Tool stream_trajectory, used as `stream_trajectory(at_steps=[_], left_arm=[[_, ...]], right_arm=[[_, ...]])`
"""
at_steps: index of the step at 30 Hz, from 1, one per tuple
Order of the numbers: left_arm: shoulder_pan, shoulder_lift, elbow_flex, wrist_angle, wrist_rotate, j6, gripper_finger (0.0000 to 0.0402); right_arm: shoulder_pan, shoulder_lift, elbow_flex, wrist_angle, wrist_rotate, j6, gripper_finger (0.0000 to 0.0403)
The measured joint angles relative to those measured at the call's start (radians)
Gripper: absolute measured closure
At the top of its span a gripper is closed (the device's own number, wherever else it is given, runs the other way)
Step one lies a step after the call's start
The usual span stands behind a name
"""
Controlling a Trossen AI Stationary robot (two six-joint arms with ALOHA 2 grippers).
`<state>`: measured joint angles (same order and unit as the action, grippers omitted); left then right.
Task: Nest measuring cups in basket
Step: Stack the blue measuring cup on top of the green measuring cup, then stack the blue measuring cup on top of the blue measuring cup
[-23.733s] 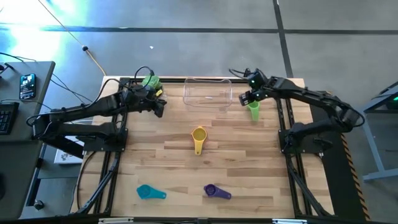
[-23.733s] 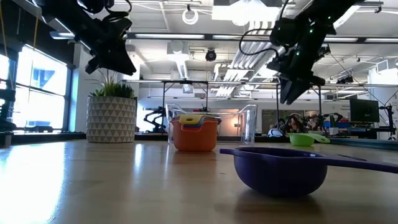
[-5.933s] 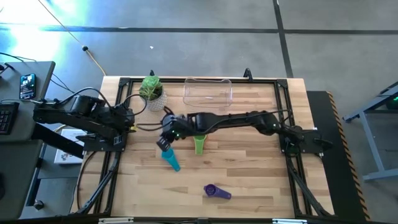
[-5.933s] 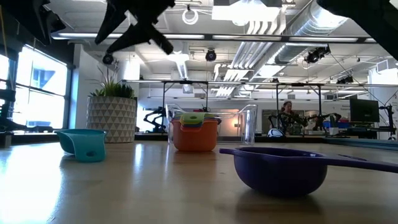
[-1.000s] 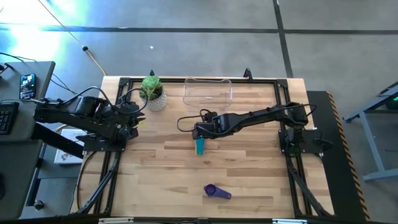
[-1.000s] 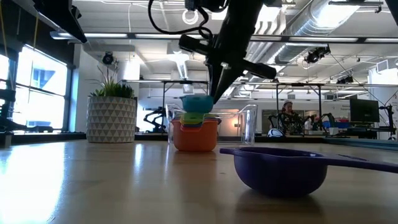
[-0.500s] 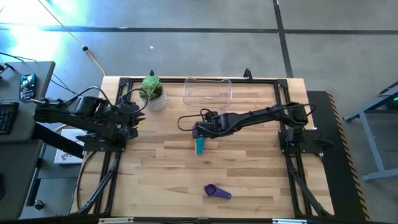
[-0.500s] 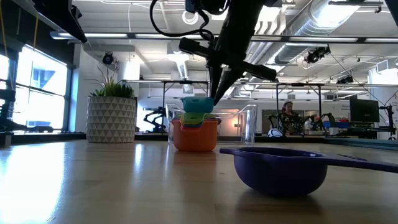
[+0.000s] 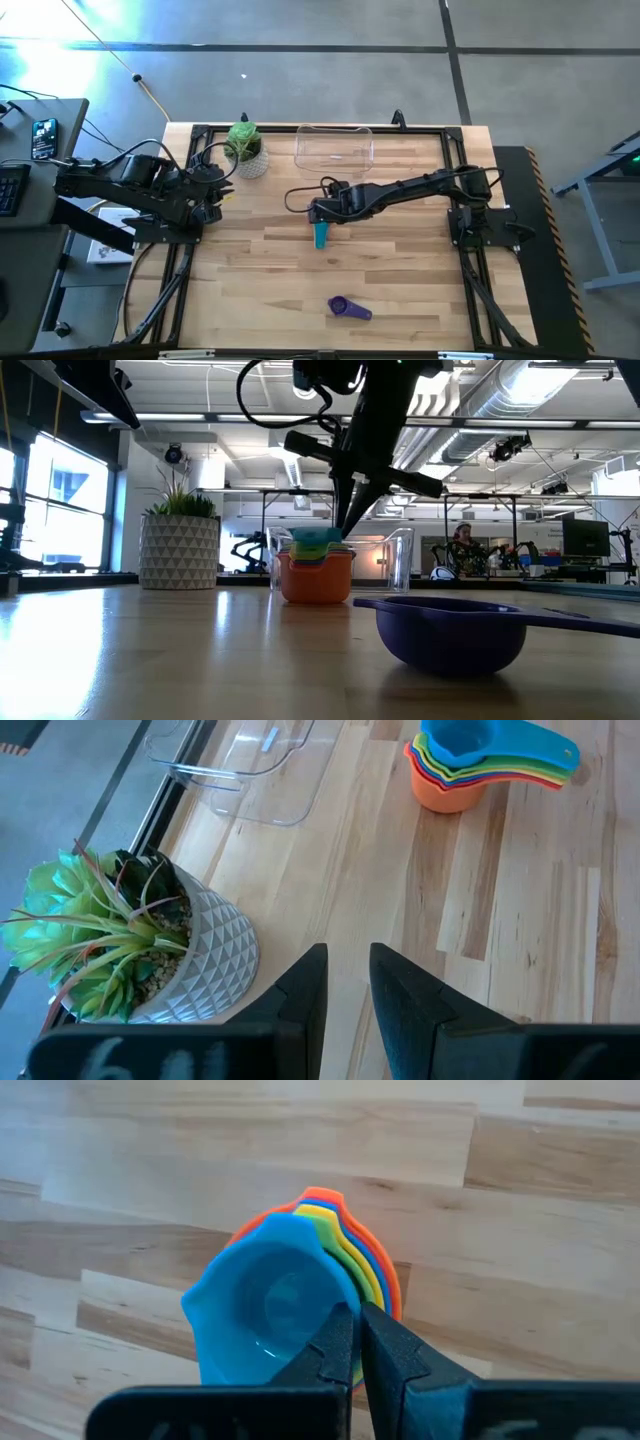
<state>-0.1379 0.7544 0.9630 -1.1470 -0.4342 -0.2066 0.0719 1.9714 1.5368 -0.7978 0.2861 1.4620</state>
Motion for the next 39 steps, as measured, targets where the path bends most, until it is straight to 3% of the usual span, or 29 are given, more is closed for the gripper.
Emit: stream_trajectory(at_steps=[14,22,27,39], left_arm=[[0.000,0.000,0.000,0.000,0.000,0.000,0.0332],[0.000,0.000,0.000,0.000,0.000,0.000,0.0332],[0.000,0.000,0.000,0.000,0.001,0.000,0.0332],[0.000,0.000,0.000,0.000,0.002,-0.014,0.0332]], right_arm=[[0.000,0.000,0.000,-0.002,0.002,-0.003,0.0399],[0.000,0.000,0.000,0.000,0.001,-0.003,0.0337],[0.000,-0.002,0.000,0.001,-0.024,-0.001,0.0319],[0.006,-0.160,0.001,-0.035,-0.071,-0.119,0.0320]])
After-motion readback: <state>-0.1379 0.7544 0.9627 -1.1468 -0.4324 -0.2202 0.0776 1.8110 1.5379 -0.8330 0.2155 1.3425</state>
